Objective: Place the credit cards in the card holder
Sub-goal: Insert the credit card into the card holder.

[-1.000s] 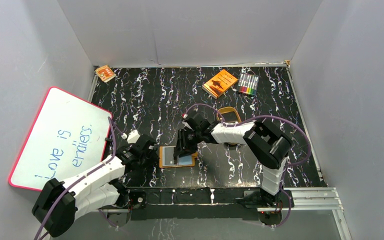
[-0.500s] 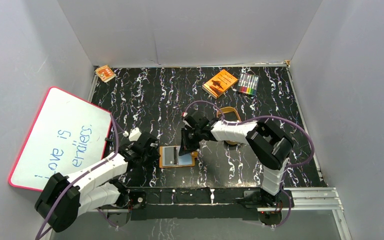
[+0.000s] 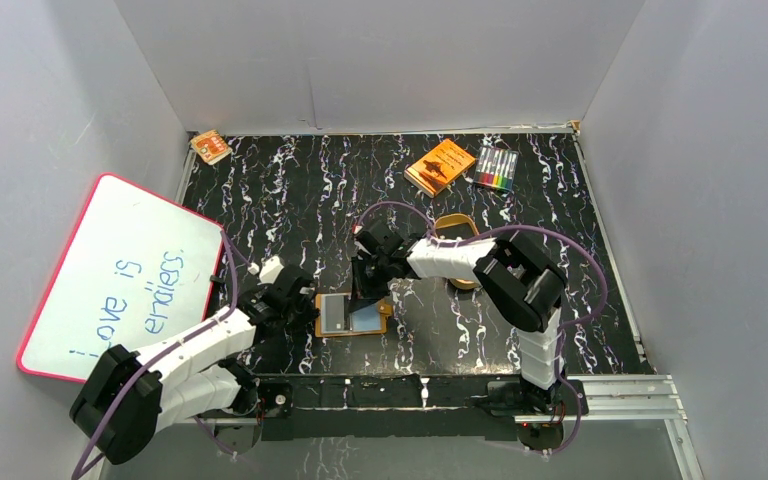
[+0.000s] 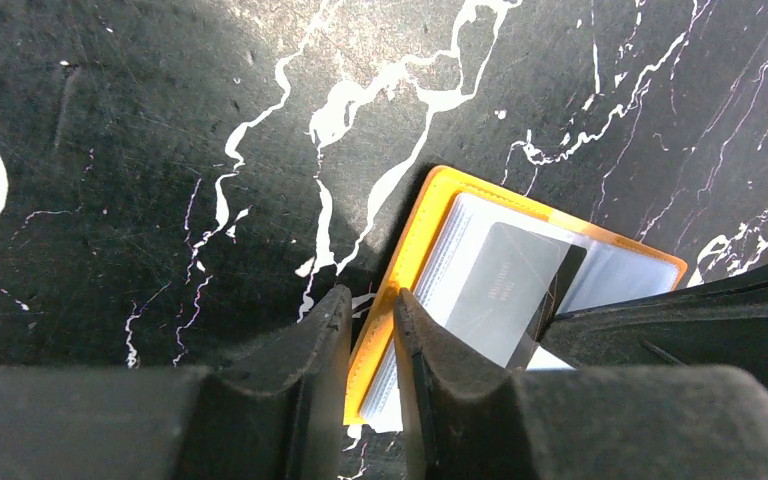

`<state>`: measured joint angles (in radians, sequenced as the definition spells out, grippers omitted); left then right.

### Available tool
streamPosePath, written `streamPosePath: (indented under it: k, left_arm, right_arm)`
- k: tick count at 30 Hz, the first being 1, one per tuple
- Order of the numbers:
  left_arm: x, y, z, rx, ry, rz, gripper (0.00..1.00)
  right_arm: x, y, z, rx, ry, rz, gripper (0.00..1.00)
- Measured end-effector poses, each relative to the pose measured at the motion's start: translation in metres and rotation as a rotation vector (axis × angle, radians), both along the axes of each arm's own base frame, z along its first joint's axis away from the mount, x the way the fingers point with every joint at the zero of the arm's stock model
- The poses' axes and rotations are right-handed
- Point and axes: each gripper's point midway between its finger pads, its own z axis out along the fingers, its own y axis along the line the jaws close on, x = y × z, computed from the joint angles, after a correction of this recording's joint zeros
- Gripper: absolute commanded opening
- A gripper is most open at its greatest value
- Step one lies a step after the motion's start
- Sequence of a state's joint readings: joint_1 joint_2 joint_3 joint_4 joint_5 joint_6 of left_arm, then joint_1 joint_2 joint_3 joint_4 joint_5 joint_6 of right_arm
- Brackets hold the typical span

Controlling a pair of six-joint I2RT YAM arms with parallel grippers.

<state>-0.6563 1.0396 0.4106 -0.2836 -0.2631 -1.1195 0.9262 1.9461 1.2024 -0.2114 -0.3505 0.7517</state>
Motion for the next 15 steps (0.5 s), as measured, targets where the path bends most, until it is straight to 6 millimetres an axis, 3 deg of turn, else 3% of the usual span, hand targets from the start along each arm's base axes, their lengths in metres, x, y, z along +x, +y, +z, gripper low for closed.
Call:
streamPosePath:
  k: [15]
  left_arm:
    - [0.0008, -0.0050, -0.0016, -0.022, 0.000, -0.009, 0.09]
  right_arm:
    - [-0.0058, 0.0093, -0.0021, 0.018, 0.031, 0.028, 0.00]
